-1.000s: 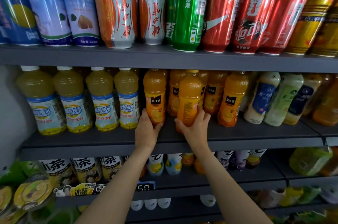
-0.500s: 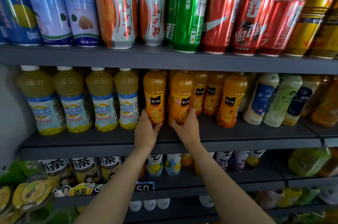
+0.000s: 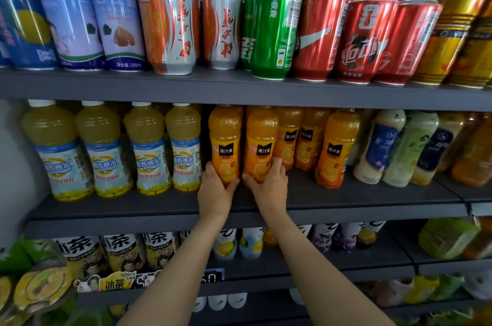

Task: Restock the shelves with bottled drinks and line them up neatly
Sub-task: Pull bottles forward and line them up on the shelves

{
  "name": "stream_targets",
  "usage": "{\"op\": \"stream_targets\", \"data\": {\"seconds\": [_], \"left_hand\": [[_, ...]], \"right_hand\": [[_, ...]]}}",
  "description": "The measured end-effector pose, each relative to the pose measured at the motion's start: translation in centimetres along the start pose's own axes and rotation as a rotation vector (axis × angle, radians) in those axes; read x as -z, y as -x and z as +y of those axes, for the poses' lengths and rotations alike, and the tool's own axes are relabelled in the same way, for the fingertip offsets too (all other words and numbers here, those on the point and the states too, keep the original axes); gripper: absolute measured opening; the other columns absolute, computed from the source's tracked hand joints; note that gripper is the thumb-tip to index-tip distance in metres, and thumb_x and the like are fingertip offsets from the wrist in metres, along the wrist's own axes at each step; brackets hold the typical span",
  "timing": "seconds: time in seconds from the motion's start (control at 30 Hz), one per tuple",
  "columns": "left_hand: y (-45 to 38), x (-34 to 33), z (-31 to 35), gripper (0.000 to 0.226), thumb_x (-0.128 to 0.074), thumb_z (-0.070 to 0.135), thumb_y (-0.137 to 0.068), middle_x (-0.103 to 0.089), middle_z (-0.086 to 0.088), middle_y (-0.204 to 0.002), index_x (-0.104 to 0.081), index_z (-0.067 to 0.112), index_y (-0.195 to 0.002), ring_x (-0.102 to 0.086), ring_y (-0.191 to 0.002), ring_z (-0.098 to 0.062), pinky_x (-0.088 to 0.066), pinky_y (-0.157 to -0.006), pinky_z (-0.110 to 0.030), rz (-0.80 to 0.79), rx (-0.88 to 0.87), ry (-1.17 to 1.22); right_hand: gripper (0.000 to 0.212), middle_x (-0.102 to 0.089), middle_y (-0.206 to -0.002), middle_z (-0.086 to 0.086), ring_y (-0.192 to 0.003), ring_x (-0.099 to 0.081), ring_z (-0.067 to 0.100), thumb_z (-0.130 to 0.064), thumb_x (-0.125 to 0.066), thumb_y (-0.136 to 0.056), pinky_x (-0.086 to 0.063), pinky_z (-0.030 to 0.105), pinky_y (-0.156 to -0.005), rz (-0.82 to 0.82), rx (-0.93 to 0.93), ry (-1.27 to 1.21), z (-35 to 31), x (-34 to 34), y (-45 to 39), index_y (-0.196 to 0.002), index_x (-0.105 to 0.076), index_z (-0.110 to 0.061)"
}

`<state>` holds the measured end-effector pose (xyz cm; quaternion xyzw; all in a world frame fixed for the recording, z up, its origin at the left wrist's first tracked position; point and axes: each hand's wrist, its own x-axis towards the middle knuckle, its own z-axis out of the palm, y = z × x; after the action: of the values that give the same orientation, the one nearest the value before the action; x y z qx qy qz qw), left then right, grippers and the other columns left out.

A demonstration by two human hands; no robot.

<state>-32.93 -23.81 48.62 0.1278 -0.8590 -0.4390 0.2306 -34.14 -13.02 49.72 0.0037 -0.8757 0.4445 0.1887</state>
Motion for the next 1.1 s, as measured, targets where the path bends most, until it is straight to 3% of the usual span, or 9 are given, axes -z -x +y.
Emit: {"op": "stream_targets", "data": {"seconds": [0.37, 0.5, 0.6, 0.67, 0.73, 0.83, 1.1], "left_hand": [[-0.4, 0.6, -0.6, 0.071, -0.071, 0.028, -0.079, -0.051, -0.013, -0.129, -0.034, 0.007, -0.136, -0.049, -0.119, -0.029, -0.044, -0.095, -0.041, -0.056, -0.062, 0.017], [-0.1, 0.4, -0.7, 0.067, -0.069, 0.031, -0.080, -0.053, -0.012, -0.126, -0.035, 0.008, -0.134, -0.051, -0.116, -0.028, -0.046, -0.090, -0.039, -0.032, -0.094, -0.008], [0.0, 0.3, -0.5, 0.064, -0.068, 0.031, -0.080, -0.055, -0.010, -0.123, -0.037, 0.009, -0.132, -0.053, -0.114, -0.027, -0.045, -0.088, -0.037, -0.003, -0.093, -0.007], [0.2, 0.2, -0.2, 0.062, -0.069, 0.030, -0.080, -0.056, -0.010, -0.121, -0.039, 0.010, -0.130, -0.053, -0.112, -0.027, -0.044, -0.085, -0.035, 0.022, -0.073, -0.007], [0.3, 0.1, 0.1, 0.062, -0.070, 0.030, -0.079, -0.056, -0.011, -0.120, -0.039, 0.010, -0.129, -0.053, -0.111, -0.027, -0.043, -0.084, -0.035, 0.043, -0.051, -0.022], [0.3, 0.0, 0.0, 0.065, -0.070, 0.032, -0.079, -0.056, -0.010, -0.121, -0.038, 0.009, -0.131, -0.053, -0.112, -0.027, -0.043, -0.087, -0.036, 0.050, -0.048, -0.044], [0.2, 0.0, -0.3, 0.073, -0.070, 0.033, -0.078, -0.055, -0.010, -0.124, -0.035, 0.009, -0.137, -0.052, -0.115, -0.027, -0.044, -0.090, -0.036, 0.057, -0.071, -0.058]], "right_hand": [[0.071, -0.044, -0.130, 0.012, -0.120, -0.041, 0.033, -0.033, -0.072, -0.077, -0.039, 0.046, -0.098, 0.022, -0.016, 0.017, -0.3, -0.4, 0.1, -0.130, -0.033, -0.007], [0.067, -0.047, -0.126, 0.007, -0.119, -0.044, 0.025, -0.036, -0.074, -0.075, -0.041, 0.041, -0.100, -0.066, 0.020, -0.119, 0.8, 1.2, -0.6, -0.126, -0.042, -0.008], [0.046, -0.051, -0.116, 0.004, -0.111, -0.050, 0.019, -0.032, -0.063, -0.085, -0.043, 0.030, -0.093, 0.103, 0.024, -0.181, 2.3, 3.9, -1.6, -0.121, -0.050, -0.006], [0.044, -0.052, -0.120, 0.012, -0.115, -0.049, 0.024, -0.026, -0.060, -0.089, -0.041, 0.030, -0.095, 0.217, -0.028, -0.116, 3.3, 5.0, -2.9, -0.122, -0.048, -0.001], [0.051, -0.049, -0.128, 0.016, -0.122, -0.045, 0.029, -0.023, -0.062, -0.088, -0.038, 0.036, -0.104, 0.163, -0.093, -0.040, 3.7, 4.8, -4.3, -0.128, -0.042, 0.001], [0.055, -0.046, -0.131, 0.018, -0.124, -0.044, 0.033, -0.021, -0.065, -0.085, -0.039, 0.040, -0.102, 0.038, -0.095, 0.031, 3.7, 3.2, -5.5, -0.130, -0.039, 0.000], [0.058, -0.031, -0.140, 0.021, -0.127, -0.038, 0.039, -0.016, -0.062, -0.087, -0.037, 0.044, -0.101, 0.069, -0.147, 0.129, 3.5, 1.8, -6.5, -0.133, -0.032, 0.002]]}}
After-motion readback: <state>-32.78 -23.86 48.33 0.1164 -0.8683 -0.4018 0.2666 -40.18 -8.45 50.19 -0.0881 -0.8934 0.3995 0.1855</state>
